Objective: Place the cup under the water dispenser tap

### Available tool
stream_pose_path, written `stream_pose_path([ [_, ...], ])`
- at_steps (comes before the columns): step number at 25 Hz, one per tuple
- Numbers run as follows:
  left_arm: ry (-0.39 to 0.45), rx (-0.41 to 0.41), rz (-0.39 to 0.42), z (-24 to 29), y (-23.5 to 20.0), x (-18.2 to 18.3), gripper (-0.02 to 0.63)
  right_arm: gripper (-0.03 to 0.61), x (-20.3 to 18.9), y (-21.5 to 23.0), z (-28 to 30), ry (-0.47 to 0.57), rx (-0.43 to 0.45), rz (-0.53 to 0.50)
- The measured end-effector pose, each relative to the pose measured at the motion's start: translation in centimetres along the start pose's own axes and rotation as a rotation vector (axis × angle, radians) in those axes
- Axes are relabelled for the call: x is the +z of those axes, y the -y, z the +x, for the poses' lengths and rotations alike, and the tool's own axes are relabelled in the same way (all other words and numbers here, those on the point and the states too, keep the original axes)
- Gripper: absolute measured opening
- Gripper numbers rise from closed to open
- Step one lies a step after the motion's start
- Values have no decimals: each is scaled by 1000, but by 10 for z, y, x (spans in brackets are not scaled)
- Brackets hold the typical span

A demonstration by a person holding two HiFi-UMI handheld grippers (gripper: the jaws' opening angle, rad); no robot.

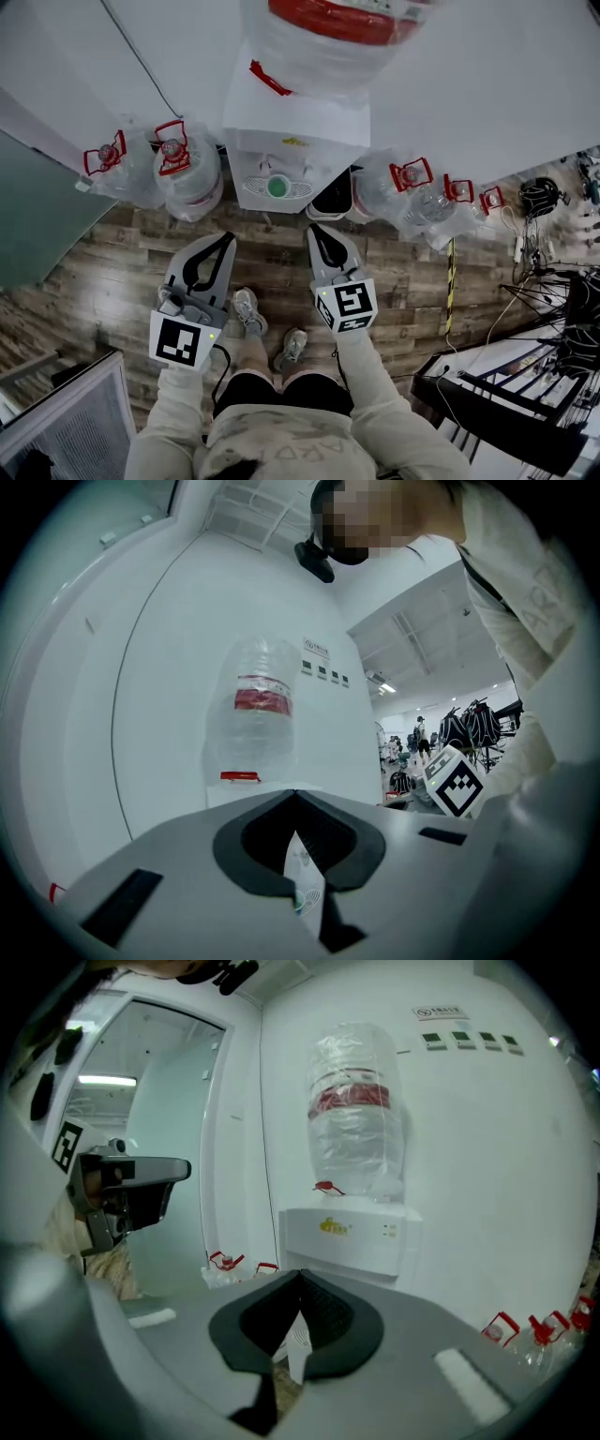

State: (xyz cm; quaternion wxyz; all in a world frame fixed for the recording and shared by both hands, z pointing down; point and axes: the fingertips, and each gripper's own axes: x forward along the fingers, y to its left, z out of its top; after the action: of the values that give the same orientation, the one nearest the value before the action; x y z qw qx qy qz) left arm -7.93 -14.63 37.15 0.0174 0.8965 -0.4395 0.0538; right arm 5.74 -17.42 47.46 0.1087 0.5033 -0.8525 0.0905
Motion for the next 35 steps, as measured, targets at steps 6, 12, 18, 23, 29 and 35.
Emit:
stream_pose_path([
  [6,29,8,13,-10,14,32,5,9,39,-8,-33,25,17,-74],
  [12,61,14,30,-22,28,60,5,9,72,-17,-64,66,27,-82],
  [18,79,26,34,-39,44,84,5,9,100,-21,-94,104,25,-81],
  [23,97,37,42,-51,55,97,5,9,116,-28,-115,126,32,-102],
  [29,116,44,47,-63,67,113,5,9,136,-36,-135,162,41,-110],
  [35,131,50,58,-73,83,128,5,9,153,-42,-157,197,55,-129],
])
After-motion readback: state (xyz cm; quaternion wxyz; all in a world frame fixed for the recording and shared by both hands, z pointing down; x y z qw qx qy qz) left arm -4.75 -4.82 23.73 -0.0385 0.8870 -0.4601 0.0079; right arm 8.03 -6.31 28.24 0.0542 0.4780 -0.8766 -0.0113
